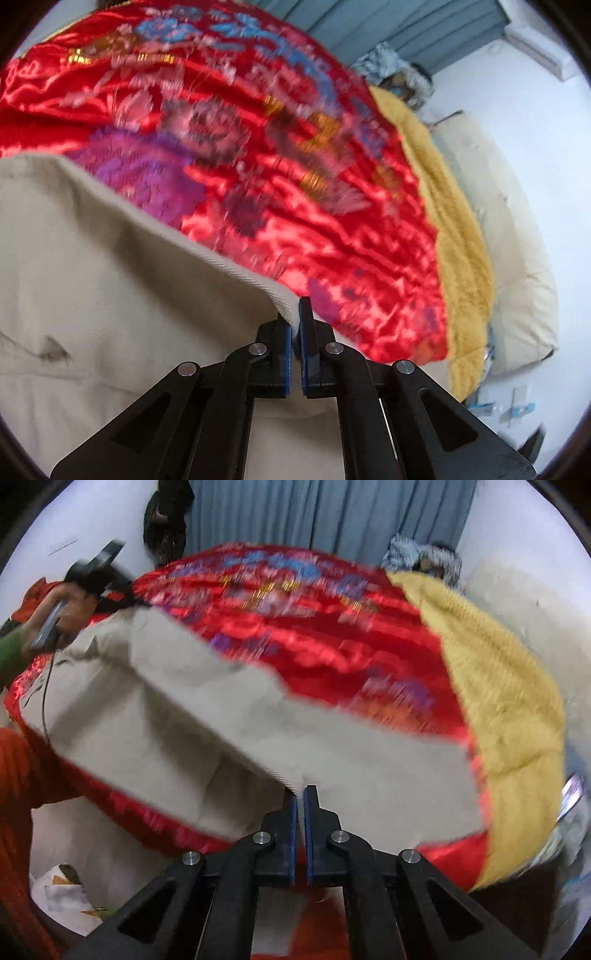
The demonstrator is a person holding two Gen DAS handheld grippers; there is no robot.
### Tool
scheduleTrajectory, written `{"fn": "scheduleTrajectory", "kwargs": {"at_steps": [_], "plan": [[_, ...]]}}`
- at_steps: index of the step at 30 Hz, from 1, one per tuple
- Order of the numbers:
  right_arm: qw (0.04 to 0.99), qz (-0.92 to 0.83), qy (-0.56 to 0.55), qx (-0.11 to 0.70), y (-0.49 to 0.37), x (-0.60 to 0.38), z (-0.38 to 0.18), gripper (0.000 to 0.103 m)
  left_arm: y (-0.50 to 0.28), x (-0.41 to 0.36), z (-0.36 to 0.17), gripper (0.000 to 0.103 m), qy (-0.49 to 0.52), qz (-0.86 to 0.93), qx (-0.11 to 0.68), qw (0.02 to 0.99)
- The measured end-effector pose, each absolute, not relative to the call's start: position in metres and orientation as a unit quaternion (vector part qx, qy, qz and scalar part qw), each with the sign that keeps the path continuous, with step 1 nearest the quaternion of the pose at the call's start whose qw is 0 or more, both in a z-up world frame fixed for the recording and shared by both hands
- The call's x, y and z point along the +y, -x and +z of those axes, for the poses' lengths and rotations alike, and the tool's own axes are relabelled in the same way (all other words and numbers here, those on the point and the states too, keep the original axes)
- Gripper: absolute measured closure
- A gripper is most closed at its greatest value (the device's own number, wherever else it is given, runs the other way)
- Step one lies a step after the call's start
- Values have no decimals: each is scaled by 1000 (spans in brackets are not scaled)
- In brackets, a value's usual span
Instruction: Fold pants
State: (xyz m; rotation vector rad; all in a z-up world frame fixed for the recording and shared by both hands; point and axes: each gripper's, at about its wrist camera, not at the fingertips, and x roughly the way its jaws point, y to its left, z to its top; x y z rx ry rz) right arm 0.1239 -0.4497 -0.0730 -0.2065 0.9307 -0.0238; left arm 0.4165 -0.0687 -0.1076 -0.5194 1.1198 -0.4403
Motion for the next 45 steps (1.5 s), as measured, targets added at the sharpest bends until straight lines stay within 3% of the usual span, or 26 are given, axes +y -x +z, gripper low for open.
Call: {"fn": "scheduleTrajectory", "kwargs": {"at_steps": [4, 6, 8, 12, 15, 18, 20, 23, 27, 33, 34, 35, 36, 39, 41, 42, 43, 44, 45], "plan": [[893, -23, 142, 427, -236, -515, -24, 99, -472, -78, -95, 92, 276, -186, 494, 803], [902, -51, 130, 408, -319, -551, 3, 88, -511, -86, -108, 88, 280, -147, 515, 797], [897, -117, 140, 403, -400, -573, 17, 16, -535, -81, -125, 59, 295, -80, 537, 786], [901, -169, 107, 384, -461, -592, 23, 18, -527, -50, -137, 44, 299, -55, 511, 804], [910, -130, 43, 391, -450, -597, -10, 18, -500, -30, -142, 41, 247, -39, 493, 833], [889, -93, -36, 447, -438, -613, -88, 19, -469, -13, -160, 41, 222, -40, 487, 844], [874, -83, -117, 465, -429, -633, -135, 32, -455, -9, -177, 41, 184, -36, 484, 855], [845, -65, -264, 460, -430, -660, -191, 42, -446, -9, -198, 41, 131, -31, 484, 864], [834, -54, -370, 405, -459, -674, -219, 45, -439, -9, -226, 43, 90, -33, 459, 883], [805, -83, -431, 398, -529, -686, -254, 45, -431, -34, -236, 27, 14, -25, 429, 903], [797, -86, -436, 409, -536, -685, -263, 50, -432, -34, -235, 27, 15, -27, 429, 903], [801, -100, -420, 416, -539, -685, -262, 91, -432, -32, -235, 26, 21, -30, 429, 903], [811, -108, -399, 414, -538, -681, -256, 99, -432, -30, -235, 25, 25, -33, 428, 903], [865, -127, -312, 371, -509, -676, -220, 100, -432, -31, -235, 23, 28, -39, 423, 905], [864, -157, -264, 399, -490, -680, -225, 97, -432, -32, -236, 22, 28, -40, 422, 905], [851, -181, -244, 429, -483, -684, -236, 92, -432, -32, -237, 22, 28, -41, 423, 905], [842, -195, -238, 443, -479, -688, -243, 74, -432, -32, -236, 22, 28, -41, 424, 905], [838, -217, -233, 443, -471, -691, -244, 66, -432, -32, -236, 22, 27, -40, 425, 904], [840, -243, -219, 432, -461, -689, -235, 65, -433, -33, -235, 22, 26, -40, 427, 903]]}}
